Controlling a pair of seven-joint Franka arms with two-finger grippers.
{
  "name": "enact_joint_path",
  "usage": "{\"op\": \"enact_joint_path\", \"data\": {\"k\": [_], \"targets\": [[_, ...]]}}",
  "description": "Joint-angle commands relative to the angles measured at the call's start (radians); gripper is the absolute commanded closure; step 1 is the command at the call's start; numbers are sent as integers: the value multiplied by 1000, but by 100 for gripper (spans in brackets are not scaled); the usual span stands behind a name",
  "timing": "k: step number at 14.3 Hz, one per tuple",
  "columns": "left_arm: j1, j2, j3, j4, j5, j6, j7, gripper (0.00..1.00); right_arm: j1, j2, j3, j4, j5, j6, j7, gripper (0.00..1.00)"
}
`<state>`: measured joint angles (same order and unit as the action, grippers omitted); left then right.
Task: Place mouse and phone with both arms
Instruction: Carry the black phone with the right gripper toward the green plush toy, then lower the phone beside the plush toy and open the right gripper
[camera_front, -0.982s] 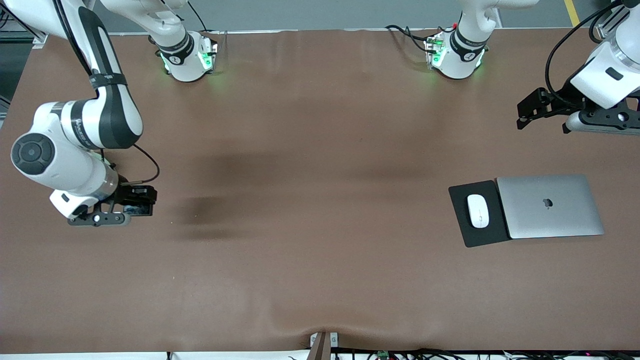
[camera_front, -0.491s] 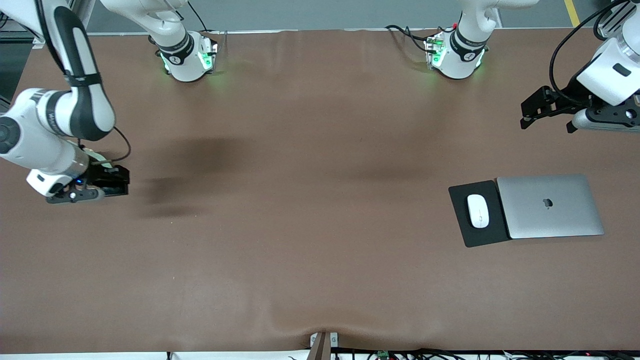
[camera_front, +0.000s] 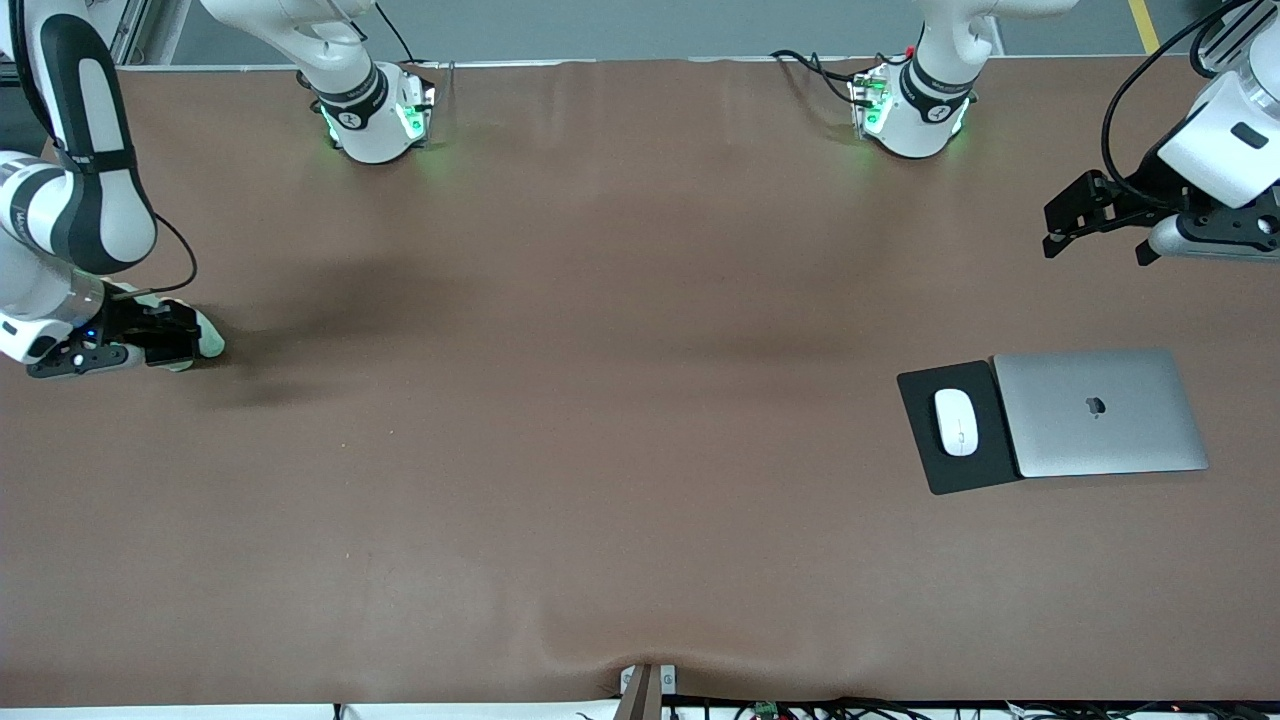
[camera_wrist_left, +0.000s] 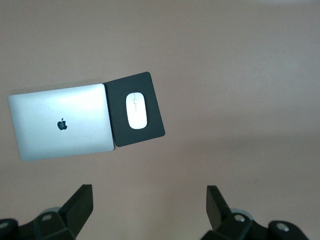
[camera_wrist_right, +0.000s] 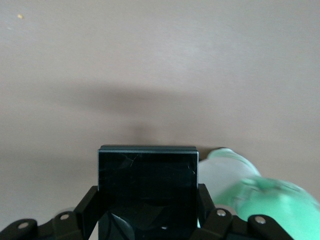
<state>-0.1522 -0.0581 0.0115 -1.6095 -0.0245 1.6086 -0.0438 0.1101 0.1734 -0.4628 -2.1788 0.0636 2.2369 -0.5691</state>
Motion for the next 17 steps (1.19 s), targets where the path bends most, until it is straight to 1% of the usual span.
{"op": "enact_joint_path", "data": {"k": [1, 3, 4, 7, 8, 11, 12, 15, 17], "targets": [[-4, 14, 5, 23, -6, -6, -18, 0, 37, -31, 1, -26, 39, 10, 52, 100], [-6, 14, 5, 23, -6, -6, -19, 0, 59, -29, 9, -30, 57, 9, 93, 100], [-6, 14, 4, 23, -8, -6, -19, 0, 63, -26, 12, -42, 82, 15, 95, 100], [-4, 11, 4, 23, -8, -6, -18, 0, 68, -17, 33, -128, 102, 131, 97, 100], [-4, 11, 5, 25, -8, -6, -18, 0, 68, -2, 35, -140, 114, 160, 97, 100], [-4, 11, 5, 25, -8, -6, -16, 0, 66, 18, 35, -153, 131, 168, 95, 100], [-4, 11, 5, 25, -9, -6, -18, 0, 66, 29, 35, -159, 133, 190, 95, 100], [-3, 9, 7, 25, -14, -6, -16, 0, 66, 69, 36, -211, 137, 317, 95, 100], [-3, 9, 7, 23, -14, -6, -16, 0, 66, 77, 47, -214, 143, 331, 95, 100]]}}
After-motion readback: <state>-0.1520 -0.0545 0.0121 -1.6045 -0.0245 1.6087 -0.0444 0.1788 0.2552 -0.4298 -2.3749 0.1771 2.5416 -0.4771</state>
